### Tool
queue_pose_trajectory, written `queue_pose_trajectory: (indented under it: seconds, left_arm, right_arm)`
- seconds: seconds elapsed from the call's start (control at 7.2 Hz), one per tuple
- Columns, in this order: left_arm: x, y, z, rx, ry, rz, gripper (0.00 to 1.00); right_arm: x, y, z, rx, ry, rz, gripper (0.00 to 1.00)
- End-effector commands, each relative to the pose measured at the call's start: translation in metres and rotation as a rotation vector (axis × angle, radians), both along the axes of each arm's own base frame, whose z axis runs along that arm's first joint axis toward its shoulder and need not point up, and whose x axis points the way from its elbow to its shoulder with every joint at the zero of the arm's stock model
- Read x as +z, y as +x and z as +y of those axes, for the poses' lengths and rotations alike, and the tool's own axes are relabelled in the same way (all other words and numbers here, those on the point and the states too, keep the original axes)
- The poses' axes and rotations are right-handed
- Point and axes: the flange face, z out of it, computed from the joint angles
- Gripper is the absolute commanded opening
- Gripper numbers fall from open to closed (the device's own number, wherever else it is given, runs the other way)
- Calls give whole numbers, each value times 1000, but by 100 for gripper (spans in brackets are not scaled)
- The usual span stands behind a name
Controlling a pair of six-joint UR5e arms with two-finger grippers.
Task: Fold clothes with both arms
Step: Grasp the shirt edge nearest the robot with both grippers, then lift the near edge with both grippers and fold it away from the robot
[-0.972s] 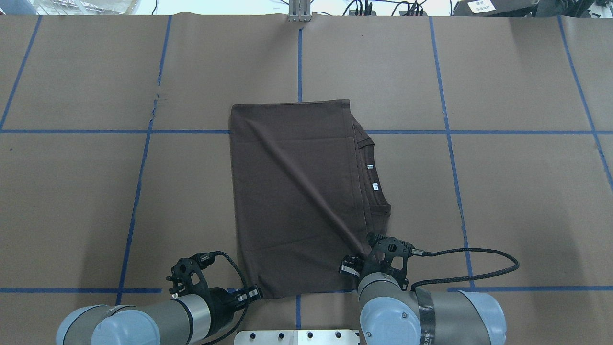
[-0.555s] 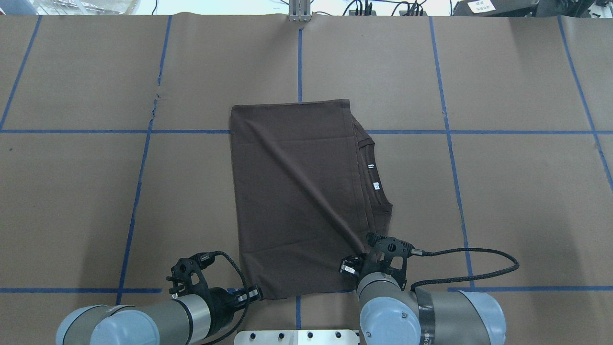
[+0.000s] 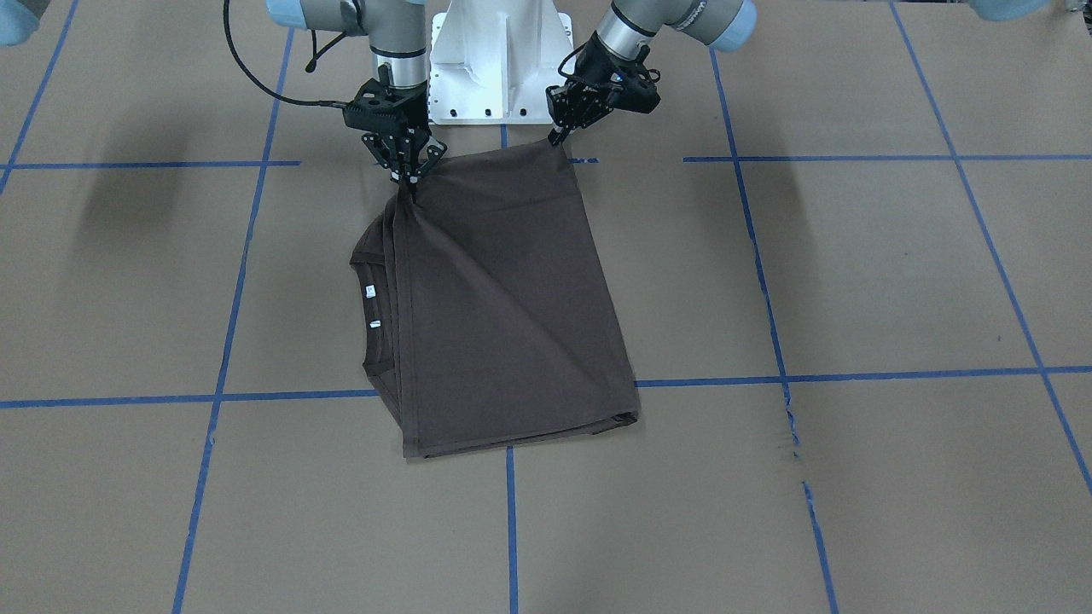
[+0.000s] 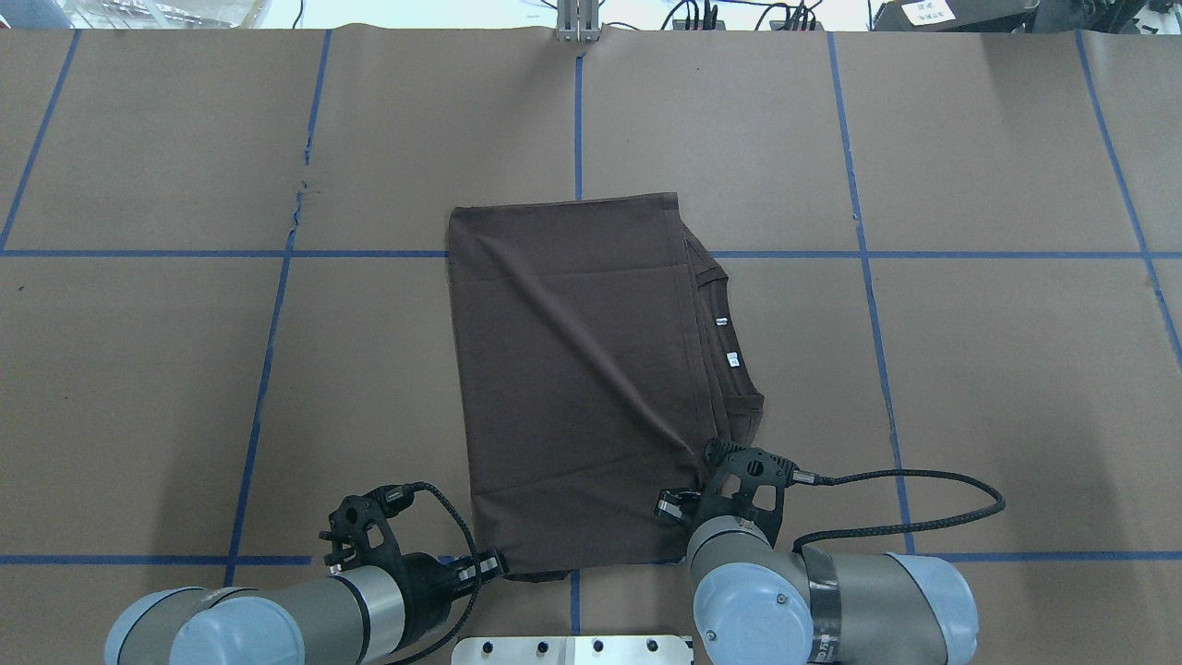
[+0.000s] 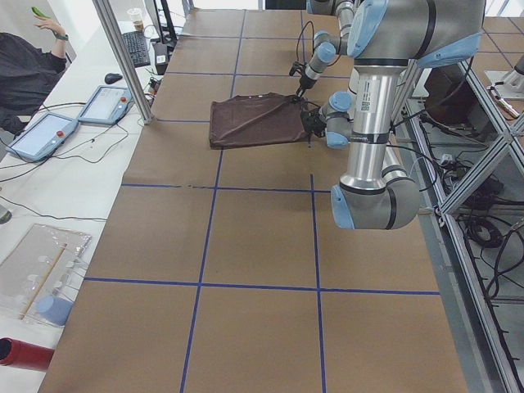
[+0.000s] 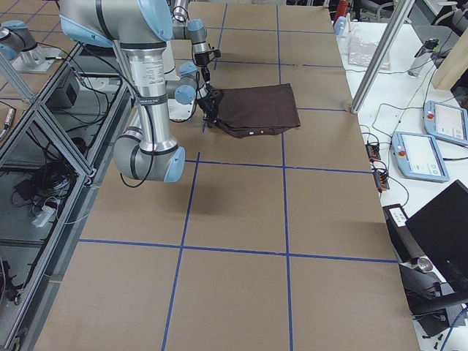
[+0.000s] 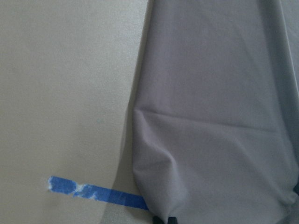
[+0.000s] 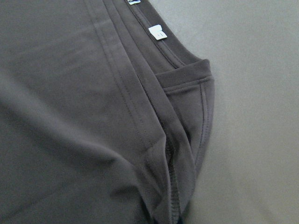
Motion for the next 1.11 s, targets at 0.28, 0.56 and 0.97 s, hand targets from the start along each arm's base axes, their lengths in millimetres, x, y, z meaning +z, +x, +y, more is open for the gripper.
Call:
queue_pose_trajectory:
  seconds: [0.28, 0.56, 0.97]
  left_arm:
    - [-83, -89, -12, 63, 19, -8, 0]
    - [-133, -161, 1, 119, 3, -16, 0]
    - [-146, -128, -55, 54, 75, -145, 0]
  right_arm:
    - [-72, 58, 1, 0, 7, -125, 0]
    - [-127, 119, 11, -24, -17, -161, 0]
    - [-111, 83, -22, 20, -25, -91, 0]
